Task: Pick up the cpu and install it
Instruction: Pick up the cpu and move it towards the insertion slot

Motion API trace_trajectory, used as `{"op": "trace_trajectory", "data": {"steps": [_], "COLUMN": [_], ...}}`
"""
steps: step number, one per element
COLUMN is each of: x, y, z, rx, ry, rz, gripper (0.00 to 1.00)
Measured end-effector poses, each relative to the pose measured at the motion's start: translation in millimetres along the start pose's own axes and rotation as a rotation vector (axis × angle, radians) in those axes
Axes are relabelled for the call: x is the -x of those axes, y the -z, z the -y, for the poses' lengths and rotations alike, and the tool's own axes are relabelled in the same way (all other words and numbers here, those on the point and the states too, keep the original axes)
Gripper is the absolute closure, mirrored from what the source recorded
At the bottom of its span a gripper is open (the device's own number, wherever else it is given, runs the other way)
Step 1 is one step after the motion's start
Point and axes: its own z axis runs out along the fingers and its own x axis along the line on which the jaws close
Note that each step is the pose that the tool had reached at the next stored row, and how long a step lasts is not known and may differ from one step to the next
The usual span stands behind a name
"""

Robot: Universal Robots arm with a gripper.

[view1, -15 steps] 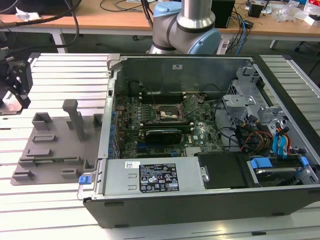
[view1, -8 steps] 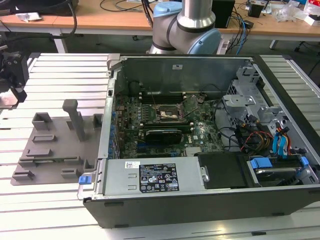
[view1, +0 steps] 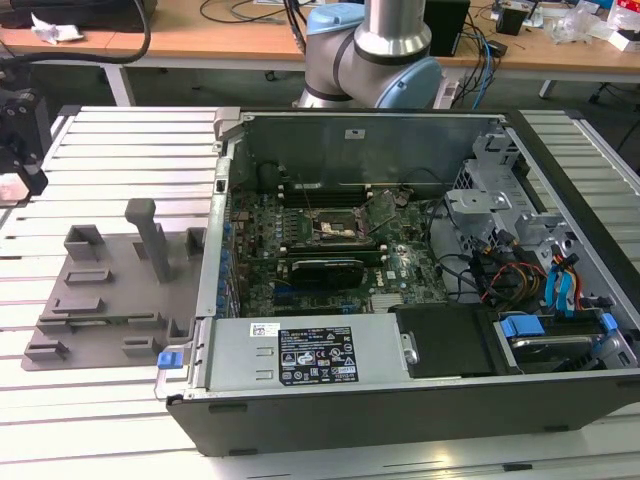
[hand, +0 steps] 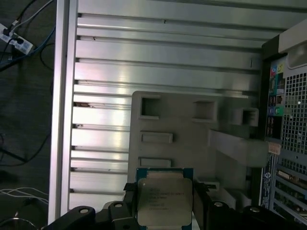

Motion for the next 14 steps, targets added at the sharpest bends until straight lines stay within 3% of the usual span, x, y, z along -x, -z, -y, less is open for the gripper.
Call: {"op": "trace_trajectory", "data": {"steps": [14], "x": [0.6], "y": [22.8], "z": [0.6], "rx": [0.0000], "ry": [0.000], "rz": [0.0000], "gripper": [0.45]}}
